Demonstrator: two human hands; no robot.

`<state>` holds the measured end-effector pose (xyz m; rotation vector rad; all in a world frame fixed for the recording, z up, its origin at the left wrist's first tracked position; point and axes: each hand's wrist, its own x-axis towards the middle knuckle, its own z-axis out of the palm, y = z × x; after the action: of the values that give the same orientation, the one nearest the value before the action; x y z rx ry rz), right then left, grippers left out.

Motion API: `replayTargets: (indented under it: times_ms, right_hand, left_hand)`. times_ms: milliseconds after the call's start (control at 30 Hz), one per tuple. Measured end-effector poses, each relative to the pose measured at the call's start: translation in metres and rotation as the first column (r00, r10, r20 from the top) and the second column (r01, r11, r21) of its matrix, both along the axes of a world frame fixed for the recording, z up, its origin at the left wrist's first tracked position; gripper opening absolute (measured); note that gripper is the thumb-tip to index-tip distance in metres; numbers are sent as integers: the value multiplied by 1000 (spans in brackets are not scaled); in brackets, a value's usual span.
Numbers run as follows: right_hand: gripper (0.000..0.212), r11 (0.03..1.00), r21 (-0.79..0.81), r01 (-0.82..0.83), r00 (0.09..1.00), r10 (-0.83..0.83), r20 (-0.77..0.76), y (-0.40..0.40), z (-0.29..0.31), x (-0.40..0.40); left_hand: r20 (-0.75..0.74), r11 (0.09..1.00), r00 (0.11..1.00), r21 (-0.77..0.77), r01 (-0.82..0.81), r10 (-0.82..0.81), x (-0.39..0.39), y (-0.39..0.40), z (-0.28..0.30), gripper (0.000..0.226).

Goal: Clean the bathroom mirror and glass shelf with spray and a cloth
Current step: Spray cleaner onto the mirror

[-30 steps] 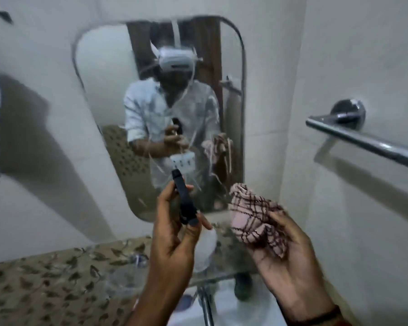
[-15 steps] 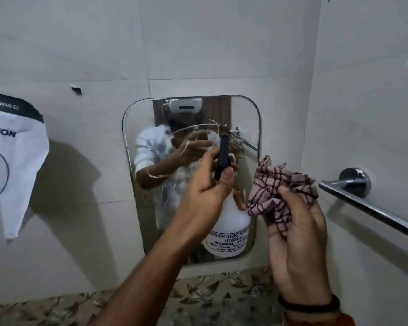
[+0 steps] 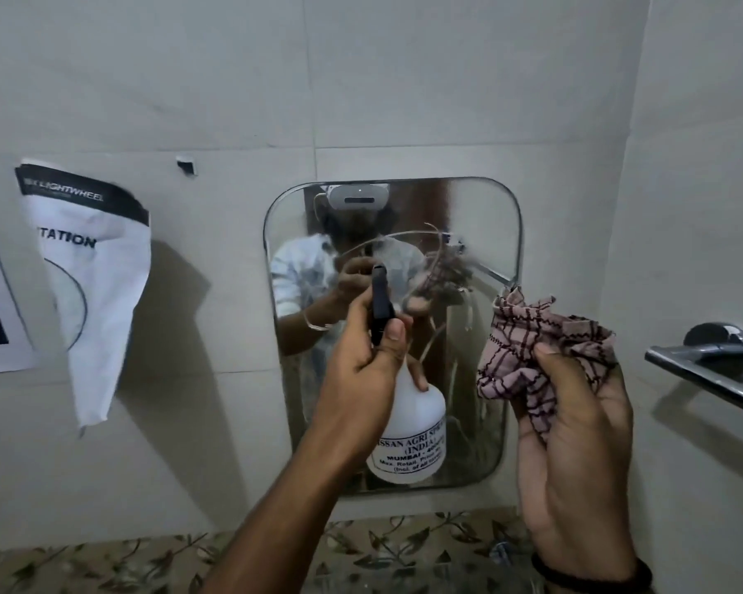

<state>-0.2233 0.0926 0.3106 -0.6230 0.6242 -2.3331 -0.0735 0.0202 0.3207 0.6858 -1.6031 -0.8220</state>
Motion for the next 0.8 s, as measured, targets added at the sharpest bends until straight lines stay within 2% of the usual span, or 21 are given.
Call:
replayTargets:
  times_ms: [167,367,467,600,700,800]
  right_hand:
    - [36,998,25,-52,997,54,-61,-20,-6,15]
    - [37,997,51,-52,995,56,-80,-33,-20,23]
    - [37,996,85,-13,996,21,-92,-33,-35,19]
    - [37,988,137,75,995,-66,-69,-25,-58,3]
    - [40,979,161,126,992,-120,-44,-20,-73,-9]
    - [41,969,180,169,984,-157,-83,-17,-82,-23]
  left_hand:
    - [-50,994,993,12,-110,110,35,-3,-6,28]
    - [18,990,991,53,-133,132,57,-1,-28,26]
    - [-15,991,993,78,-111,113,53,6,-57,22]
    - [36,992,997,105,-77,73,35,9,-89,28]
    - [62,995,998,100,9,-16,13,9,-93,23]
    - [101,997,993,57,61,-66,-17,8,-85,25]
